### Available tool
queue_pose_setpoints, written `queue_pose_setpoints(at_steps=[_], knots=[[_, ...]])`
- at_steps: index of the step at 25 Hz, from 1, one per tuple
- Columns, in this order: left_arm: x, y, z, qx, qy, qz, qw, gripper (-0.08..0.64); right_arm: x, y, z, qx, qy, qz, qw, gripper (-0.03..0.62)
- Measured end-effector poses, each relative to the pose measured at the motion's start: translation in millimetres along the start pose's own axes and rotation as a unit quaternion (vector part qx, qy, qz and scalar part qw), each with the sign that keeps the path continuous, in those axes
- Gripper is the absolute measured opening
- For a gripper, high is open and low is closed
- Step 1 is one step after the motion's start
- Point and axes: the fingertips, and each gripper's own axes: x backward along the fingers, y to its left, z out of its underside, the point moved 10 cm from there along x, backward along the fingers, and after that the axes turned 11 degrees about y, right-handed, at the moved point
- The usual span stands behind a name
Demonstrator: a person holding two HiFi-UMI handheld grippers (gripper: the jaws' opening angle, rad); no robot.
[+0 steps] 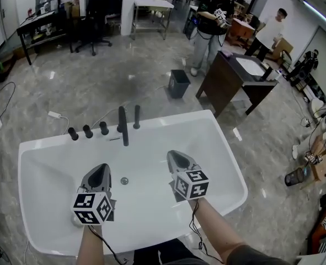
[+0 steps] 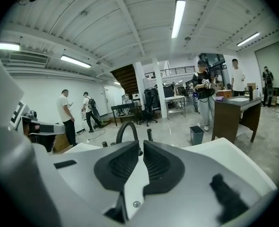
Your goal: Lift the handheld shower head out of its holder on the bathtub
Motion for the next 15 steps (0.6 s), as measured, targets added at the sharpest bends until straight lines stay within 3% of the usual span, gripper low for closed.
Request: queue_pose_setpoints(at_steps=[5,12,15], knots=[[-30.0,2.1,-2.6,0.005,0.003,-0.009,0.9999,0.015,-48.1,-21.5,-4.4,0.017,0.013,-0.009,1.000,0.031],[-86.6,9.3,-0.3,0.009,0.010,-0.016,0.9998,0.015,-105.5,-44.4,-20.5,0.034,-0.012,-0.028,0.999,0.032],[-105.6,13.7,-0.1,0.004,0.012,-0.019,0.9997,0.015,-131.6,-50.0,-21.6,0.038,-0.008,-0.037,0.999,0.092]])
